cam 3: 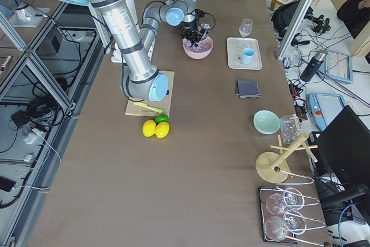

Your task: Put ice in cup with scoop

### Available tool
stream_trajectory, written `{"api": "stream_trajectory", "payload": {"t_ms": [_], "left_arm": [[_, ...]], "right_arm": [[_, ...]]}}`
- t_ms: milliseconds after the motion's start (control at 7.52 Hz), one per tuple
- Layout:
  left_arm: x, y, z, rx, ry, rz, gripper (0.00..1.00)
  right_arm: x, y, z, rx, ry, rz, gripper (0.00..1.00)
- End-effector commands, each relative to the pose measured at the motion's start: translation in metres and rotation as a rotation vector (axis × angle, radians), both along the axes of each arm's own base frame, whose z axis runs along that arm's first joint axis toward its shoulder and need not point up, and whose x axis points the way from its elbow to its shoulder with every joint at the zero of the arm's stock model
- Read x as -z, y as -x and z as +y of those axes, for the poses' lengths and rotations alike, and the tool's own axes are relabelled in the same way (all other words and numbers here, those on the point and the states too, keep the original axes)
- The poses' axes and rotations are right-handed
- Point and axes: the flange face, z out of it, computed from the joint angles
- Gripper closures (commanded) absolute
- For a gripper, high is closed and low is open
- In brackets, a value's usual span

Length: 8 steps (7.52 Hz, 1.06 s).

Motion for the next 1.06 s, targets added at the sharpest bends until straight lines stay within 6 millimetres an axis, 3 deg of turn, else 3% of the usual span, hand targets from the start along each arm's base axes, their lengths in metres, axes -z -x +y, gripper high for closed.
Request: {"api": "stream_trajectory", "payload": {"t_ms": [0,399,665,931], "left_arm": [[0.0,0.001,-0.001,0.001,0.0,-0.001,0.02],[-0.001,0.005,-0.004,0.005,0.001,-0.001,0.02],[-0.005,0.02,-0.015,0.004,0.0,-0.004,0.02],[-0.008,0.037,-0.016,0.009,0.005,-0.004,0.02]], "right_arm": [[0.003,-0.02,0.0,-0.153,-0.004,-0.16,1.0],[-0.016,-0.028,-0.037,-0.196,0.072,-0.142,1.0],[-0.046,-0.038,-0.084,-0.184,0.207,-0.11,1.0],[-0.049,-0.051,-0.134,-0.146,0.403,-0.087,1.0]]}}
